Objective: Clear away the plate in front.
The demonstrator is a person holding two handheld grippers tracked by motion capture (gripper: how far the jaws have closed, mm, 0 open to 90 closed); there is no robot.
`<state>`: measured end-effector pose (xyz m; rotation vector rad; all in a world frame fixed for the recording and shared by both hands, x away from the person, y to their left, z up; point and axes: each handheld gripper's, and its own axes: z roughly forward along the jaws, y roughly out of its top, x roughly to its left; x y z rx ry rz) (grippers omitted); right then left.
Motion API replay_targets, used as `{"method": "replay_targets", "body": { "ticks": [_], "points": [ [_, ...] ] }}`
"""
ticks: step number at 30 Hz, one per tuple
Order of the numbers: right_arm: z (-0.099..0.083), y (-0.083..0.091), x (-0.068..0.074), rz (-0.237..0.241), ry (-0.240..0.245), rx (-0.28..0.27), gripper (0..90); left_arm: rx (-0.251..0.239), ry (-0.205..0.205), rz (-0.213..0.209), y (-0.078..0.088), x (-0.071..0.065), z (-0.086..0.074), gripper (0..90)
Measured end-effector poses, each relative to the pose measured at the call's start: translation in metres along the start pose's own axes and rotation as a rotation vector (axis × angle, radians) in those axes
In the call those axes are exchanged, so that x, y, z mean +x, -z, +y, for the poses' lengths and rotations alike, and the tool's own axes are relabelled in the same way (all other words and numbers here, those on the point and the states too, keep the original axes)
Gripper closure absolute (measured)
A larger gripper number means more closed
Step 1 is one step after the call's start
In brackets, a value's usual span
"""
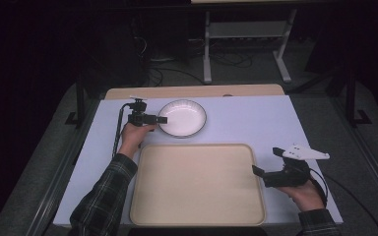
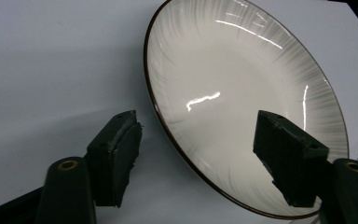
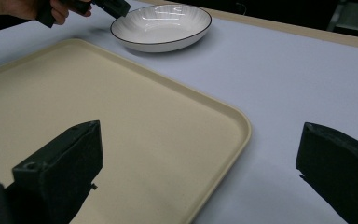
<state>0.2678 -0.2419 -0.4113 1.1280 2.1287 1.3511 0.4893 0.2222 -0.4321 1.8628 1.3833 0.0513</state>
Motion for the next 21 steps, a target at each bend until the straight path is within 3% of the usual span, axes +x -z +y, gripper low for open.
{"method": "replay_targets", "body": {
  "ticks": [13, 21],
  "points": [
    [0.000, 0.000, 0.000, 0.000, -0.003, 0.000, 0.0, 0.046, 0.051, -0.020, -0.009, -0.001, -0.005, 48.9],
    [0.000, 0.000, 0.000, 0.001, -0.002, 0.000, 0.0, 0.069, 0.055, -0.014, -0.012, -0.002, -0.007, 56.3]
  ]
}}
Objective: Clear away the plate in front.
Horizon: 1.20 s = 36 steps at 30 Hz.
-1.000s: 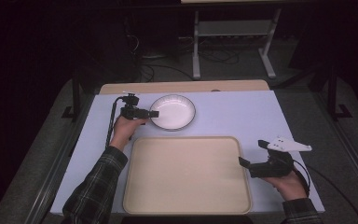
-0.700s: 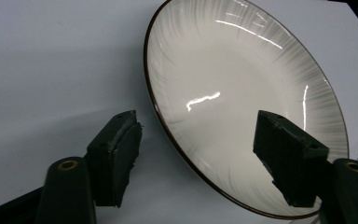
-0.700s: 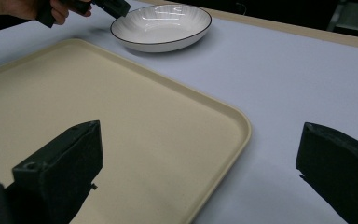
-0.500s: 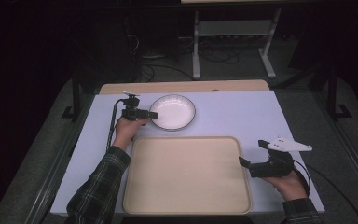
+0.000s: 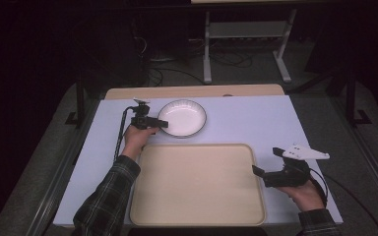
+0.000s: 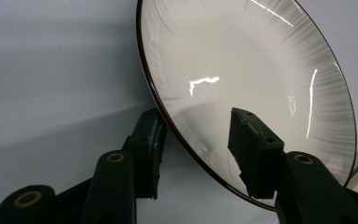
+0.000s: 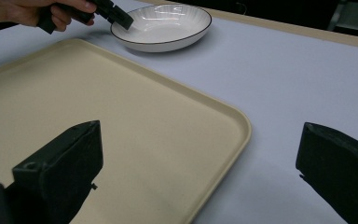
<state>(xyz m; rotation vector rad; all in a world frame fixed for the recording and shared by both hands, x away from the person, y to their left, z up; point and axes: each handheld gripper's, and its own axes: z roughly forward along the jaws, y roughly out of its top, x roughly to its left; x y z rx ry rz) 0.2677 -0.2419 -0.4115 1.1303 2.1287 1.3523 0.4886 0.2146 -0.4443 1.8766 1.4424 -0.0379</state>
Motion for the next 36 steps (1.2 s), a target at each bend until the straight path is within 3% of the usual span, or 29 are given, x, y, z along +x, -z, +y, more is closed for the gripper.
{"method": "replay_targets", "body": {
  "ticks": [20, 24, 36],
  "points": [
    [-0.0002, -0.0010, 0.0005, 0.000, 0.005, 0.006, 0.0, 0.000, 0.021, 0.012, -0.0005, 0.0022, -0.0017, 67.8],
    [-0.0005, -0.0013, 0.0007, -0.002, 0.007, 0.010, 0.0, -0.016, 0.049, -0.014, -0.0016, 0.0058, -0.0029, 71.6],
    [-0.0006, -0.0014, 0.0000, -0.004, 0.009, 0.010, 0.0, -0.045, 0.100, -0.030, -0.0031, 0.0065, -0.0033, 76.8]
  ]
}}
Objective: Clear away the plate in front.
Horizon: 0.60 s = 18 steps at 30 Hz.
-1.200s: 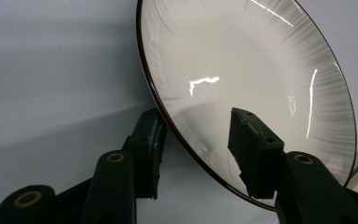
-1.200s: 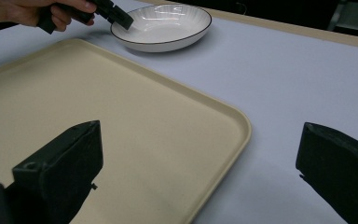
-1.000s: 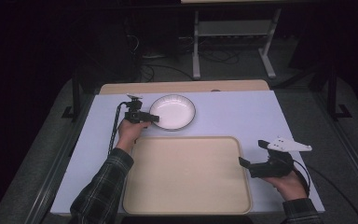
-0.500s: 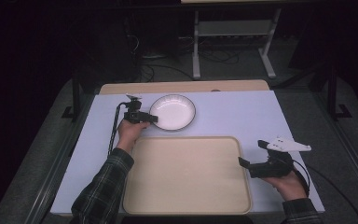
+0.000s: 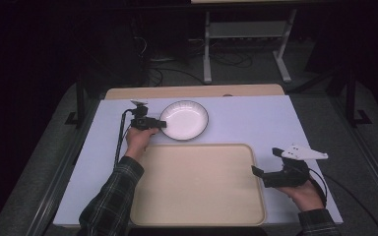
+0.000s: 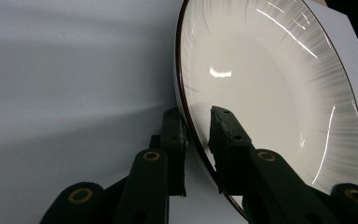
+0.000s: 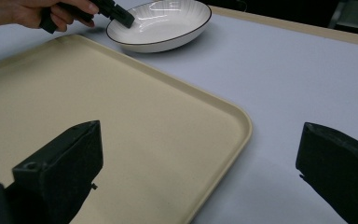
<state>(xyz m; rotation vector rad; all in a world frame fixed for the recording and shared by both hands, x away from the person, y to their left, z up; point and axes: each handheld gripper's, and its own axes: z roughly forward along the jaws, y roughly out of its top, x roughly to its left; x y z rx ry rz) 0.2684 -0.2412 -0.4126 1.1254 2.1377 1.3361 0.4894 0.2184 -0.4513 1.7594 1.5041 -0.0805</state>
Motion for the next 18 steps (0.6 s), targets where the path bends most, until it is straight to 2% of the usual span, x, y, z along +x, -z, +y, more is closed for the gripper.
{"method": "replay_targets", "body": {
  "ticks": [8, 15, 18],
  "points": [
    [-0.0003, 0.0003, -0.0006, -0.001, -0.002, 0.002, 0.0, -0.015, 0.036, -0.029, 0.0014, 0.0017, 0.0006, 80.4],
    [-0.0004, 0.0003, -0.0005, -0.002, -0.003, 0.002, 0.0, -0.038, 0.050, -0.056, 0.0028, 0.0010, 0.0014, 82.9],
    [-0.0004, 0.0005, -0.0007, -0.003, -0.003, 0.002, 0.0, -0.047, 0.048, -0.053, 0.0030, -0.0001, 0.0018, 83.6]
  ]
}}
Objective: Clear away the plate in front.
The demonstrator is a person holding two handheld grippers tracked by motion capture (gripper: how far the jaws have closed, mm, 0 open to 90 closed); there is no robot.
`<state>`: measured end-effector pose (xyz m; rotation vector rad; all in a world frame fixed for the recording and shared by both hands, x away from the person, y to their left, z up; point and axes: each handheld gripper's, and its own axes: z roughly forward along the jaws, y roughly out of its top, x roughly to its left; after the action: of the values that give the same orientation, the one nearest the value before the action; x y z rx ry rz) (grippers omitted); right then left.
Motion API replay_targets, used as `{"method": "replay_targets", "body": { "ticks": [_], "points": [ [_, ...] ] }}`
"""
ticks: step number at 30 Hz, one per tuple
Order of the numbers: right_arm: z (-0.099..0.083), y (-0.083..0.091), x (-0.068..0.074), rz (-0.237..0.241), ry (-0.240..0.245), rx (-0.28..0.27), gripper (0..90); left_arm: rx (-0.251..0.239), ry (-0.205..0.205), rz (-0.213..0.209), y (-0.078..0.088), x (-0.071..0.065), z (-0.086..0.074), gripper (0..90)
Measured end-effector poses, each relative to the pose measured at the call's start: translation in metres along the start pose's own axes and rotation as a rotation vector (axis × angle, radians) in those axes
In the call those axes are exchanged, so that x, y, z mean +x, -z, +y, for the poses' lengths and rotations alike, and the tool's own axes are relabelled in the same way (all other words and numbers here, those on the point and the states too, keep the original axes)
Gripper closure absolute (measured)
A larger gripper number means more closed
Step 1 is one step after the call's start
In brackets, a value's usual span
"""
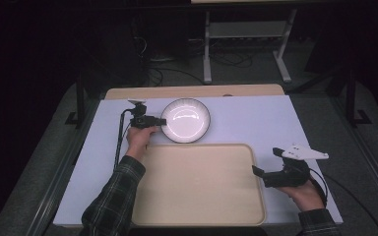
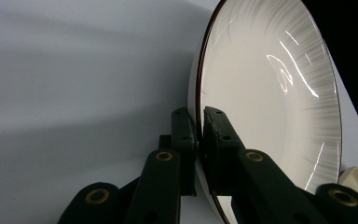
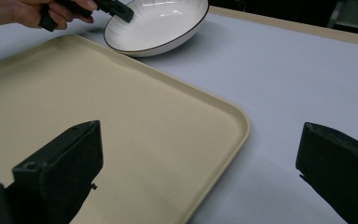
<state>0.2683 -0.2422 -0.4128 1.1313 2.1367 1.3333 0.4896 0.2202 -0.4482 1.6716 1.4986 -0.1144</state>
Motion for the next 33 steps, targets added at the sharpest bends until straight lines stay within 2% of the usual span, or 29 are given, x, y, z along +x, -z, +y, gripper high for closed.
{"method": "replay_targets", "body": {
  "ticks": [2, 7, 11, 21, 29, 33],
  "points": [
    [0.000, 0.000, 0.000, 0.000, 0.000, -0.001, 0.0, -0.009, 0.005, -0.002, 0.000, 0.001, 0.000, 84.0],
    [0.000, 0.000, -0.001, 0.000, 0.000, -0.002, 0.0, -0.075, 0.027, -0.010, 0.008, 0.003, 0.005, 85.4],
    [0.000, 0.000, -0.001, 0.000, -0.001, -0.002, 0.0, -0.108, 0.009, -0.001, 0.015, 0.003, 0.008, 85.1],
    [0.000, 0.000, -0.001, -0.002, -0.001, -0.004, 0.0, -0.174, -0.116, 0.048, 0.028, -0.007, 0.013, 84.7],
    [0.000, 0.000, -0.001, -0.003, -0.002, -0.006, 0.0, -0.223, -0.160, 0.034, 0.045, -0.015, 0.022, 84.7],
    [0.000, 0.001, -0.001, -0.005, -0.002, -0.011, 0.0, -0.232, -0.178, 0.024, 0.053, -0.019, 0.024, 84.6]
  ]
}}
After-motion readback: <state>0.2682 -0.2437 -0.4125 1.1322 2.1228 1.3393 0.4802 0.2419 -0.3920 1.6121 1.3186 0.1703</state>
